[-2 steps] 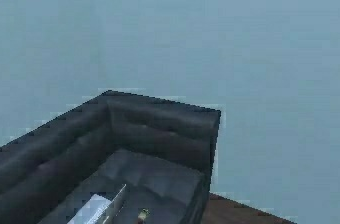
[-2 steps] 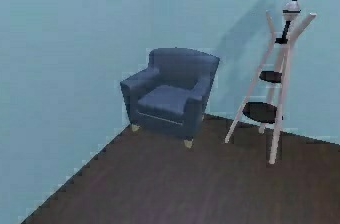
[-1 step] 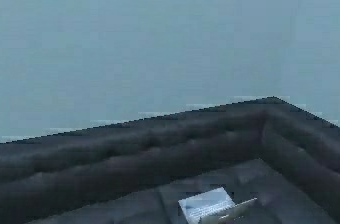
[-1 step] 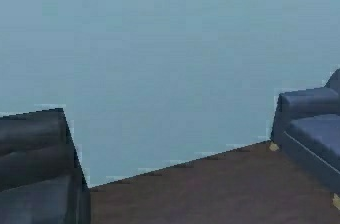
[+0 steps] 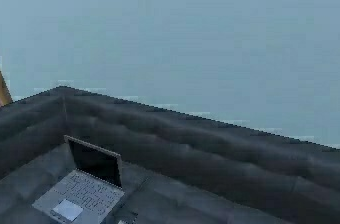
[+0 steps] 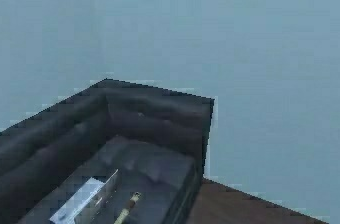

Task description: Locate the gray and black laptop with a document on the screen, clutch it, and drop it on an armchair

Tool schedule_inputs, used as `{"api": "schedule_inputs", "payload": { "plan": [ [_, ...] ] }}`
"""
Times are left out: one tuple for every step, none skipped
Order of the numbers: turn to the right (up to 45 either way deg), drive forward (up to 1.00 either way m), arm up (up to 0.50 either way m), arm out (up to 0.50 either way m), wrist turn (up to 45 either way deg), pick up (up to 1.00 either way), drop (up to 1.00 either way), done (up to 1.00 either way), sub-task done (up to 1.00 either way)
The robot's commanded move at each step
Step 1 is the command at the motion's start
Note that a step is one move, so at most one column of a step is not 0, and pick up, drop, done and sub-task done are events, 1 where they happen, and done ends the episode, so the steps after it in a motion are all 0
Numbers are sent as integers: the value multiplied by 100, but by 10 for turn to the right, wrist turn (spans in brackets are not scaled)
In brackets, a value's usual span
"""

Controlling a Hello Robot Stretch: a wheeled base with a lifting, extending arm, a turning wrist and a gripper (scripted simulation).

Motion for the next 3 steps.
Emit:
{"api": "schedule_inputs", "payload": {
  "plan": [
    [-240, 0, 0, 0, 0, 0, 0, 0, 0],
    [0, 0, 50, 0, 0, 0, 0, 0, 0],
    [0, 0, 22, 0, 0, 0, 0, 0, 0]
  ]
}}
